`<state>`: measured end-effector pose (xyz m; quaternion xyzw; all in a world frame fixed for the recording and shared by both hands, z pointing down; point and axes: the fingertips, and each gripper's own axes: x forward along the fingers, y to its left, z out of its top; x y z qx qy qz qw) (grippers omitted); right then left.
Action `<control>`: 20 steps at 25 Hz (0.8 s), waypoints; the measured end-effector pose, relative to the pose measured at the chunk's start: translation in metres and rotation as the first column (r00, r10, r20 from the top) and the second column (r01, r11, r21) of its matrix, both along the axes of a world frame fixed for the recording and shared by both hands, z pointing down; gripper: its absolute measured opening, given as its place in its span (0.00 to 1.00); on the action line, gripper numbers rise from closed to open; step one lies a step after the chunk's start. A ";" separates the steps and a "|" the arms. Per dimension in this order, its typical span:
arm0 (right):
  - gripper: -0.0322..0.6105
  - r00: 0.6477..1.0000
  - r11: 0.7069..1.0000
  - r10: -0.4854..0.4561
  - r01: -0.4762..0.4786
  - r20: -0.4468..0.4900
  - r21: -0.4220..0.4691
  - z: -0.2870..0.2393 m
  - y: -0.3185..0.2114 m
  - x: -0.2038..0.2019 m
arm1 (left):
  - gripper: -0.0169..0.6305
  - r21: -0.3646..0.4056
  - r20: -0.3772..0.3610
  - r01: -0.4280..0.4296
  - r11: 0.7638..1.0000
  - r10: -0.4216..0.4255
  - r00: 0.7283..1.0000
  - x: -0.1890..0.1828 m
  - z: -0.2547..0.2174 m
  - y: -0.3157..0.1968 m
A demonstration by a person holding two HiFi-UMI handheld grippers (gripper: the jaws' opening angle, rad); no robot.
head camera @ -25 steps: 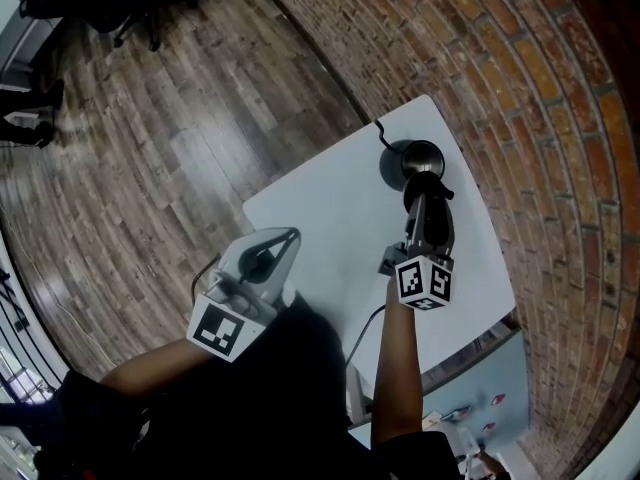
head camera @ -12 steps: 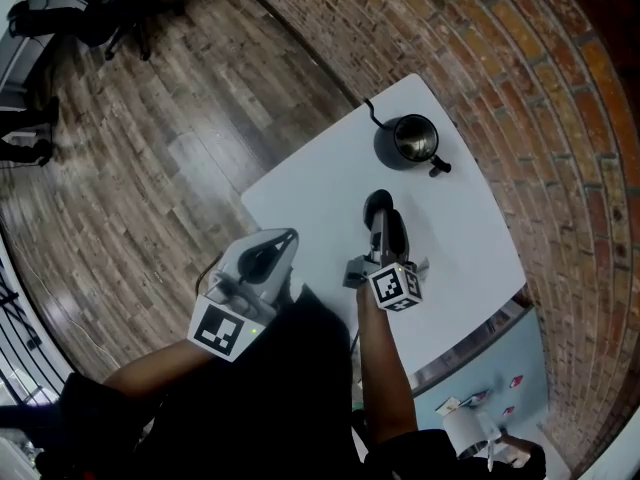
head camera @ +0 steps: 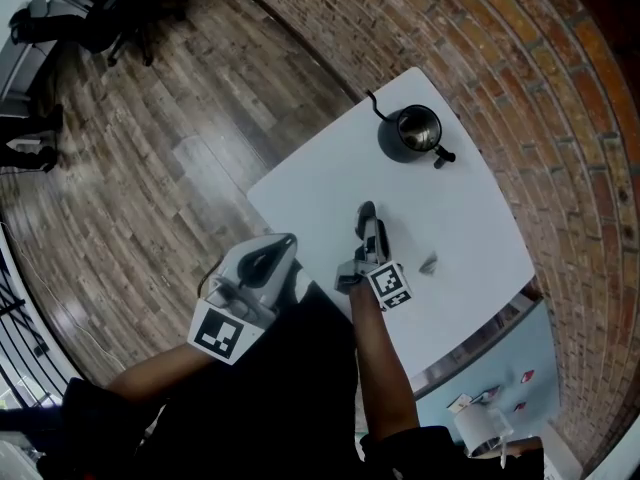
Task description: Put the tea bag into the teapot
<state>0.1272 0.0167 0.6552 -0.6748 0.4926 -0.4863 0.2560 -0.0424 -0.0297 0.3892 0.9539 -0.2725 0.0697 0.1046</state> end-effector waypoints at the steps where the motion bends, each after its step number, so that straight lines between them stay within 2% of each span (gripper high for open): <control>1: 0.32 0.999 1.000 0.016 -0.016 0.047 0.006 0.004 0.002 -0.002 | 0.03 0.001 0.003 -0.001 1.000 0.001 1.000 -0.002 0.000 0.001; 5: 0.32 0.980 0.997 0.067 -0.071 0.189 0.014 0.017 0.009 -0.007 | 0.03 0.007 0.009 -0.009 1.000 0.009 1.000 -0.007 0.001 0.004; 12: 0.32 0.930 0.984 0.128 -0.163 0.345 0.074 0.027 0.019 -0.006 | 0.03 0.002 -0.007 -0.039 0.999 0.039 0.999 -0.006 -0.001 0.011; 16: 0.32 0.904 0.981 0.152 -0.187 0.400 0.049 0.030 0.026 -0.005 | 0.03 -0.004 -0.025 -0.056 0.998 0.056 0.998 0.000 -0.001 0.015; 20: 0.32 0.895 0.979 0.153 -0.196 0.419 0.061 0.029 0.029 -0.006 | 0.03 -0.002 -0.031 -0.061 0.998 0.061 0.998 0.000 -0.004 0.015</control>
